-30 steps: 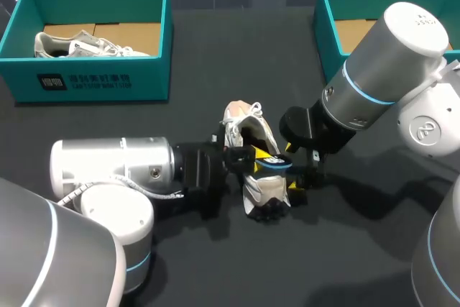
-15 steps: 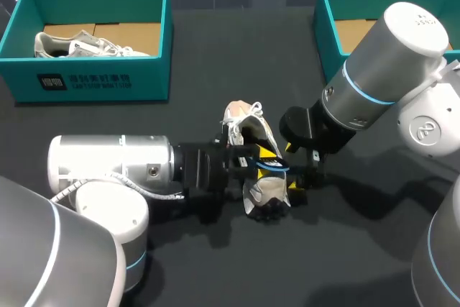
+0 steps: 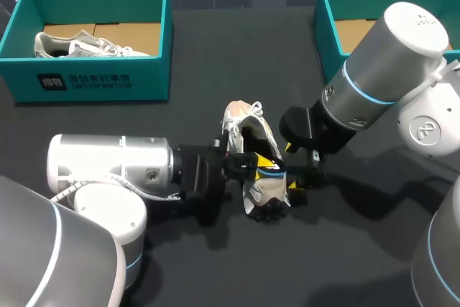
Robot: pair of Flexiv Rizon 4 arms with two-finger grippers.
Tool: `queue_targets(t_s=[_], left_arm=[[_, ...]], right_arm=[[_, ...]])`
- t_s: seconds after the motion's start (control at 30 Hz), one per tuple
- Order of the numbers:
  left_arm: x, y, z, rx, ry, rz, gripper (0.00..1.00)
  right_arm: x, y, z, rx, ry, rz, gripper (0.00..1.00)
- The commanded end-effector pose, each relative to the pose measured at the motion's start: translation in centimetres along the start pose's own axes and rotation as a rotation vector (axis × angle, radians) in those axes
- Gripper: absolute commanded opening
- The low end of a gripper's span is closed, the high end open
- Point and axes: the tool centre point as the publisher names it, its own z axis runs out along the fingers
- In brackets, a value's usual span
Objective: Take the shoe out of the shoebox, open the shoe tongue, remove and reinsert the insole, then place the shoe into the shoebox
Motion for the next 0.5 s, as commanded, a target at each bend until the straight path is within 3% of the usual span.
queue_targets(t_s=[0.03, 0.5], left_arm=[[0.0, 0.8, 0.4, -0.010, -0.011, 0.021, 0.00], [-0.3, 3.0, 0.1, -0.081, -0.033, 0.061, 0.00]], right_arm=[[0.1, 0.0, 0.1, 0.002, -0.003, 0.000, 1.00], [0.1, 0.0, 0.1, 0.002, -0.003, 0.000, 1.00]])
